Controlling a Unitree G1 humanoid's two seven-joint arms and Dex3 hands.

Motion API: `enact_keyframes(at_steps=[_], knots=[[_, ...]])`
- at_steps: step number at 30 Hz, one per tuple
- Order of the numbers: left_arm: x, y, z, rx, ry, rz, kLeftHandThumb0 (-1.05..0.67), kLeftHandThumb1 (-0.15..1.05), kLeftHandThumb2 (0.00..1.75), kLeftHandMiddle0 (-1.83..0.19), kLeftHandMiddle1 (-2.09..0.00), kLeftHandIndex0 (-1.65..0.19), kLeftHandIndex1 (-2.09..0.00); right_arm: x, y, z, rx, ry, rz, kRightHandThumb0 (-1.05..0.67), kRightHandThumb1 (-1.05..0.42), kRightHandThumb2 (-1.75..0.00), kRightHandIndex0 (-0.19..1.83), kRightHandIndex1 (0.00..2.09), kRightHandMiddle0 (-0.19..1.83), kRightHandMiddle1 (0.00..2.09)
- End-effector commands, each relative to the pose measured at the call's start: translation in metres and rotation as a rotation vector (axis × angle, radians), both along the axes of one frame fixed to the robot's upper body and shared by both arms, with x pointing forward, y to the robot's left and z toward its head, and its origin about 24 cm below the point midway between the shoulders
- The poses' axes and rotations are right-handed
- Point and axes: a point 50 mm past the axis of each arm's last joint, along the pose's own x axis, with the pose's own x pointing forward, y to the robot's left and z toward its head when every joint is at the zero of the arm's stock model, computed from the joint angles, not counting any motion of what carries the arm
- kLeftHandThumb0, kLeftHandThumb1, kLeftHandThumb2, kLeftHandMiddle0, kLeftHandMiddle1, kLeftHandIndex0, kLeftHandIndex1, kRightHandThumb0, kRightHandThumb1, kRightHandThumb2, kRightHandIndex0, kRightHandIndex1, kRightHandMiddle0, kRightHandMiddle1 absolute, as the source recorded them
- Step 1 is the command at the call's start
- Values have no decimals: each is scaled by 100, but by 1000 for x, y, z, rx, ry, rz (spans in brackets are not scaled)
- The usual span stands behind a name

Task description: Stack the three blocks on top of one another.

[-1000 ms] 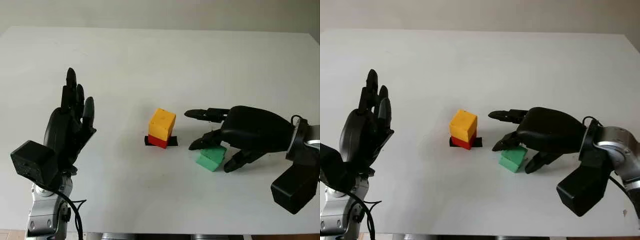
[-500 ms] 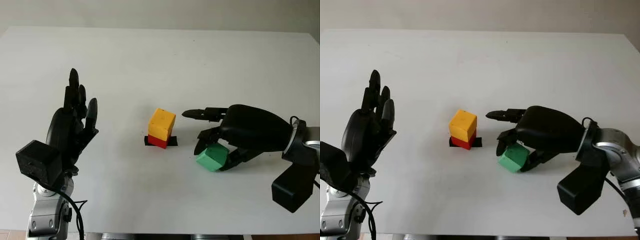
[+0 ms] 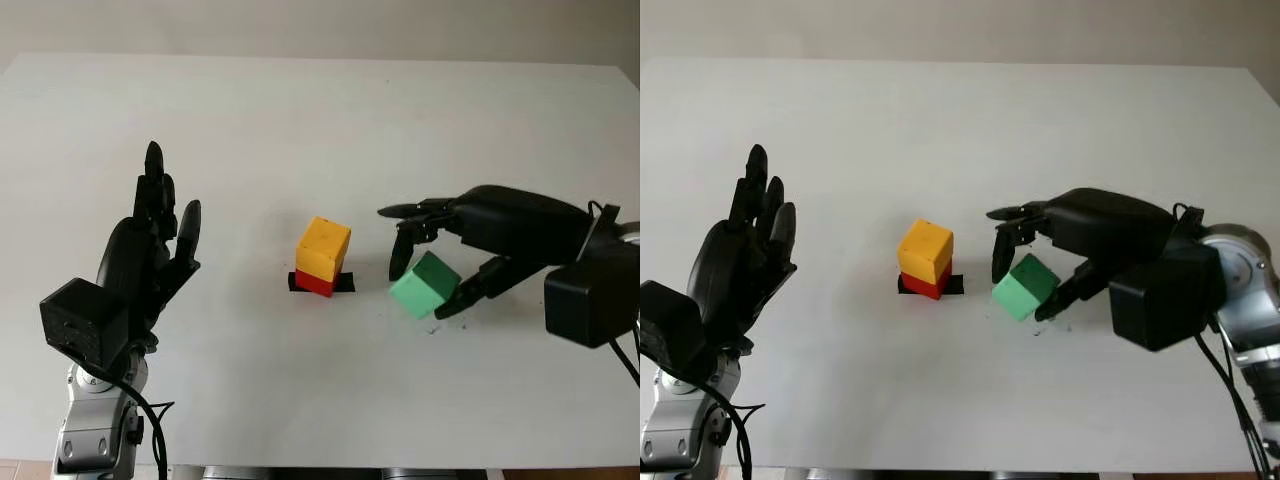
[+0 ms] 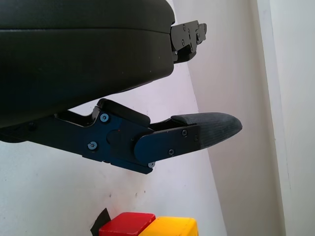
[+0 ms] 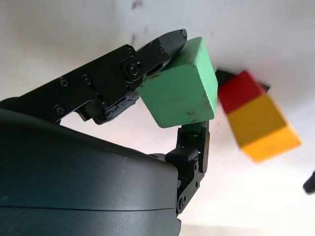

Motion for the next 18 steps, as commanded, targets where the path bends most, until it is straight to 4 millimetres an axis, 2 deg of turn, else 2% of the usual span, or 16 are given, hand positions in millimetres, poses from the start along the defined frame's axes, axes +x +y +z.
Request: enact_keyframes(at_steps=[1,5,10,12,18], knots=[[-1,0,2,11,-4,6,-72,105,59,18,-4,19,0,6,-1,21,12,-54,-2,-38,-89,-6,29,6,53,115],[-1,0,2,6,-1,0,-72,105,60,19,-3,19,0,16,4,46,-3,-117,11,-40,-86,-5,33,7,63,103],[0,-1,2,-7,-2,-7,-70,105,67,19,-1,19,0,27,20,91,-74,-246,56,-43,-81,-5,39,7,82,75],[0,-1,1,-15,-5,-13,-70,105,69,19,0,19,0,29,25,101,-99,-278,65,-44,-80,-5,41,7,87,69],[3,-1,1,-26,-13,-21,-71,105,69,19,0,19,0,37,60,136,-116,-300,121,-44,-75,-4,45,7,98,61]])
